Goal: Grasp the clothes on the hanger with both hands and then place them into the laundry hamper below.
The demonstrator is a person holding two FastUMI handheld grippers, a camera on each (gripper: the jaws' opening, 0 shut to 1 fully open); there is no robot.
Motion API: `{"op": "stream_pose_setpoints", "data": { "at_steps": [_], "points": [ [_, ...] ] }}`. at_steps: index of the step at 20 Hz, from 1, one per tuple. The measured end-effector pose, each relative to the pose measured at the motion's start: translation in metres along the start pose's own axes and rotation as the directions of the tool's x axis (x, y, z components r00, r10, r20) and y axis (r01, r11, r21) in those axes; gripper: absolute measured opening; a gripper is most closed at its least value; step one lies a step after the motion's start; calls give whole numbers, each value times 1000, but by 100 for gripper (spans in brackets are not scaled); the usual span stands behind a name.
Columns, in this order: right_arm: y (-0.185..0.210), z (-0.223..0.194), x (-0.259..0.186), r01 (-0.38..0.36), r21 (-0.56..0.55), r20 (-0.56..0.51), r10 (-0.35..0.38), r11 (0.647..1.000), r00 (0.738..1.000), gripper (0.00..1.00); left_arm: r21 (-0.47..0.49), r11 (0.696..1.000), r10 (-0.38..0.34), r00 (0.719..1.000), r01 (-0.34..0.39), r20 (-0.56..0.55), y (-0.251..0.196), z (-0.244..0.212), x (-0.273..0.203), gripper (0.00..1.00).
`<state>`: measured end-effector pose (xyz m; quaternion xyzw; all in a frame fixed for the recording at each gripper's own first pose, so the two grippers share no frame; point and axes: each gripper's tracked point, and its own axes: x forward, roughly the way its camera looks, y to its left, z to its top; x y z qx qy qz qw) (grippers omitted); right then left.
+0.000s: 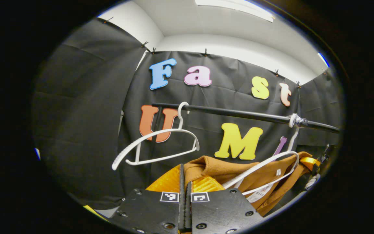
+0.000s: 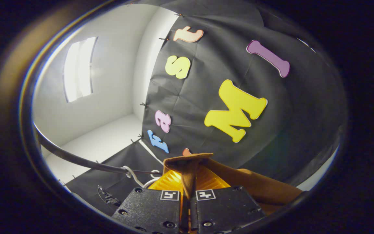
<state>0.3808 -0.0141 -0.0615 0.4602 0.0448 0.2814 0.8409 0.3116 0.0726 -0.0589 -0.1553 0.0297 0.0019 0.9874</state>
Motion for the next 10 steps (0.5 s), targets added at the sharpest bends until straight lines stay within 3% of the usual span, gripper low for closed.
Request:
{"op": "stream_pose_setpoints", "data": {
  "at_steps": [3,6,8,10],
  "points": [
    [-13,1,-1,50,-85,-19,-52,995,998,5,-41,999,-28,999,27,-16,-1,-5,4,5],
    [-32,5,-2,111,-90,-25,-114,990,993,6,-92,994,-61,997,57,-43,-3,-14,8,5],
    [-34,0,-3,117,-75,-39,-120,990,992,6,-86,994,-66,997,62,-41,1,-17,8,5],
    [-33,-6,-4,115,-87,-52,-120,990,991,6,-108,992,-74,997,70,-28,3,-17,3,0]
  ]
}}
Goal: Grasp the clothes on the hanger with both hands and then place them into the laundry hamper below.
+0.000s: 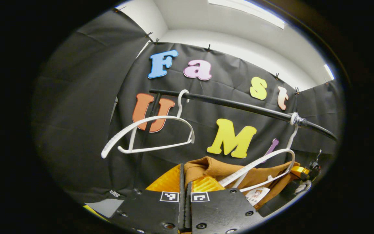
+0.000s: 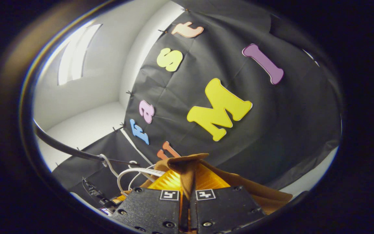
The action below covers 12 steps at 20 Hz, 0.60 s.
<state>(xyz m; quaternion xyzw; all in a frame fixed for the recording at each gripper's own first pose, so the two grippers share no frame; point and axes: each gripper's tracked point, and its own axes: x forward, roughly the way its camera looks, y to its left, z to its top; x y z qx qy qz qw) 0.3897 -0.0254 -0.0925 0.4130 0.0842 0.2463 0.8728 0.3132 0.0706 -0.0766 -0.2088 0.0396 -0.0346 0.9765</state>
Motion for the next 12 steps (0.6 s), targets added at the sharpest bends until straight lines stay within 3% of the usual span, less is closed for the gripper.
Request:
{"op": "stream_pose_setpoints", "data": {
  "at_steps": [1,2,5,6,7,8,11,12],
  "points": [
    [-3,-1,1,-1,-10,-7,1,1000,1000,6,-20,1000,-8,1000,8,-1,-1,-1,0,5],
    [-4,1,2,-4,-3,-5,4,1000,1000,6,-38,999,-17,1000,17,-8,-1,-4,3,0],
    [-6,3,1,-2,23,-1,2,1000,1000,6,-65,997,-43,999,41,-30,-4,-9,2,0],
    [-6,4,2,-4,23,1,4,1000,1000,6,-68,997,-47,998,44,-31,-4,-9,1,5],
    [-6,4,2,-5,32,-1,5,999,1000,6,-71,996,-51,998,49,-37,-4,-9,3,0],
    [-4,5,4,-6,39,-5,6,999,1000,6,-67,996,-60,998,57,-38,-4,-6,3,5],
    [5,20,12,-27,3,19,27,1000,999,6,-16,997,-80,997,80,-16,-12,17,9,5],
    [12,27,14,-44,3,36,44,999,998,6,7,997,-83,997,83,-7,-14,27,12,0]
  ]
}}
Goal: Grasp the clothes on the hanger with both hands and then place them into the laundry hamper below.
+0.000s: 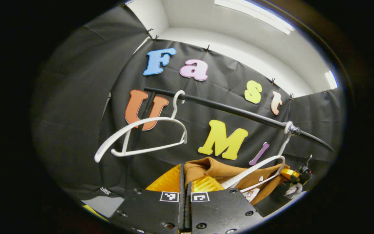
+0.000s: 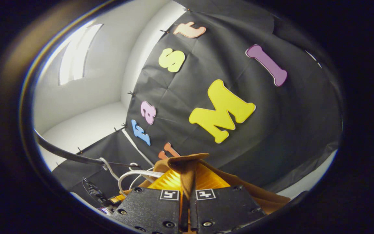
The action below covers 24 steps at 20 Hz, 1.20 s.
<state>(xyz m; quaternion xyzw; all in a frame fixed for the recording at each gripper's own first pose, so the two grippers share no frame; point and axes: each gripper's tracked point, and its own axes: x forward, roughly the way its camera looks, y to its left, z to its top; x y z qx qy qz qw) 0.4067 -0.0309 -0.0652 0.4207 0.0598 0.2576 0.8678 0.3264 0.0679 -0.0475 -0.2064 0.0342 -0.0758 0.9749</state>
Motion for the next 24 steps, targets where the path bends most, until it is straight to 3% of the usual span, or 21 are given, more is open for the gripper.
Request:
{"op": "stream_pose_setpoints", "data": {
  "at_steps": [1,6,7,8,9,11,13,14,16,18,19,24],
  "points": [
    [4,4,1,-5,-11,14,5,1000,1000,5,19,1000,-11,1000,11,7,-2,5,3,5],
    [-7,1,8,17,-66,-5,-17,998,1000,5,75,996,-49,999,51,-22,-2,6,10,5],
    [-11,1,8,20,-61,-2,-20,998,1000,5,69,996,-50,998,52,-38,3,-1,10,5],
    [-21,-2,13,43,-66,-8,-44,997,999,5,62,997,-33,998,36,-48,12,-8,9,0],
    [-29,-5,9,44,-57,-28,-46,997,999,6,26,999,-39,997,40,-69,16,-16,8,5],
    [-38,-19,11,53,-21,-61,-54,998,997,6,-33,998,-54,997,52,-61,13,-24,7,0],
    [-50,-39,7,69,-20,-91,-71,997,993,6,-14,999,-34,998,33,-48,19,-32,5,5],
    [-60,-49,4,88,-13,-110,-89,996,990,6,-32,999,-24,997,21,-67,23,-42,4,0],
    [-74,-65,-4,120,17,-145,-116,993,983,6,-53,999,4,994,-10,-109,34,-66,-3,5],
    [-86,-84,-9,146,-27,-176,-149,989,973,6,-52,998,38,989,-46,-146,44,-84,-9,5],
    [-90,-91,-13,155,-49,-194,-162,987,968,5,-51,997,50,986,-59,-160,46,-94,-11,0],
    [-80,-113,-27,167,-58,-238,-176,984,955,6,-1,993,112,968,-115,-223,45,-129,-28,0]
  ]
}}
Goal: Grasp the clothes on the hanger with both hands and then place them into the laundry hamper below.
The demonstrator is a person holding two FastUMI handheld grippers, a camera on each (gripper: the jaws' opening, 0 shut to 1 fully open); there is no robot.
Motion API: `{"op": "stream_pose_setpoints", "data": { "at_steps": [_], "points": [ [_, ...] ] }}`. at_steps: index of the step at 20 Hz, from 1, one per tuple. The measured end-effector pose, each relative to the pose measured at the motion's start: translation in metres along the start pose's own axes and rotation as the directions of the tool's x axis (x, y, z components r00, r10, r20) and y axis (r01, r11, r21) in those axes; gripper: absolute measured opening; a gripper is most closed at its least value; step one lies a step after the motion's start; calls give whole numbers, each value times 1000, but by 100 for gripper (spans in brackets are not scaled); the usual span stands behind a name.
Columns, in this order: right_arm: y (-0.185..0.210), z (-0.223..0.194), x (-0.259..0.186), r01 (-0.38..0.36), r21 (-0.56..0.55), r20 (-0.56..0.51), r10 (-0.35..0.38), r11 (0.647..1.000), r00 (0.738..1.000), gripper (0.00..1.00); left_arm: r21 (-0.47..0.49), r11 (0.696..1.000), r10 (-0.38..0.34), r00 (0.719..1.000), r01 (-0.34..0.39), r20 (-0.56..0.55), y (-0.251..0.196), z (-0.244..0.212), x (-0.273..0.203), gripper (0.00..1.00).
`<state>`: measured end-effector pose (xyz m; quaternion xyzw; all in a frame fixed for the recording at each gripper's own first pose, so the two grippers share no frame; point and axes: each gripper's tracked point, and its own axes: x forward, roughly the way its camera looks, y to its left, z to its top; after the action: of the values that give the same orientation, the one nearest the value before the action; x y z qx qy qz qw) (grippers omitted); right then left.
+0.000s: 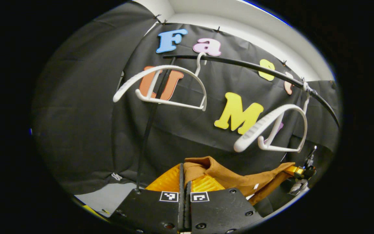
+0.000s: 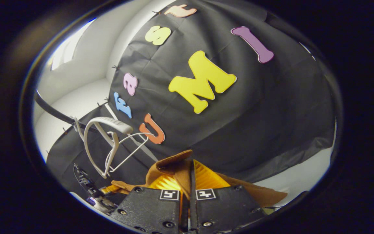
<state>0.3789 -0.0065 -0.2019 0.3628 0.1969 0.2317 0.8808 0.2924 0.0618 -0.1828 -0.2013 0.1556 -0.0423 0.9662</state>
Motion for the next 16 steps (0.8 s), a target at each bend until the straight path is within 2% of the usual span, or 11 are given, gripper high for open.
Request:
{"op": "stream_pose_setpoints", "data": {
  "at_steps": [1,2,4,5,6,7,8,12,15,16],
  "points": [
    [6,-4,-1,-3,-9,-4,3,1000,1000,5,25,1000,1,1000,-1,-5,-6,-1,0,0],
    [12,-7,-3,-6,-27,-11,6,1000,1000,6,45,999,-4,1000,4,-6,-11,-2,-2,6],
    [27,-19,-9,-17,-70,-29,15,997,999,6,74,997,-16,1000,17,-17,-27,-10,-15,6],
    [35,-27,-13,-27,-82,-42,23,996,999,6,97,995,-13,1000,16,-27,-34,-15,-19,0],
    [44,-34,-16,-39,-85,-50,34,996,998,6,119,993,-14,999,18,-31,-42,-19,-22,0],
    [55,-42,-17,-52,-87,-61,47,995,997,6,137,990,-28,999,33,-41,-52,-23,-24,6],
    [66,-52,-18,-65,-91,-73,58,994,996,6,156,986,-44,998,52,-52,-65,-27,-26,0],
    [109,-94,-25,-109,-124,-136,92,986,986,6,187,966,-165,982,180,-93,-127,-44,-32,0],
    [127,-125,-27,-123,-127,-180,99,984,979,6,191,959,-183,971,211,-153,-147,-63,-32,0],
    [133,-136,-31,-127,-127,-194,101,984,976,6,183,956,-202,966,231,-162,-154,-70,-34,5]
  ]
}}
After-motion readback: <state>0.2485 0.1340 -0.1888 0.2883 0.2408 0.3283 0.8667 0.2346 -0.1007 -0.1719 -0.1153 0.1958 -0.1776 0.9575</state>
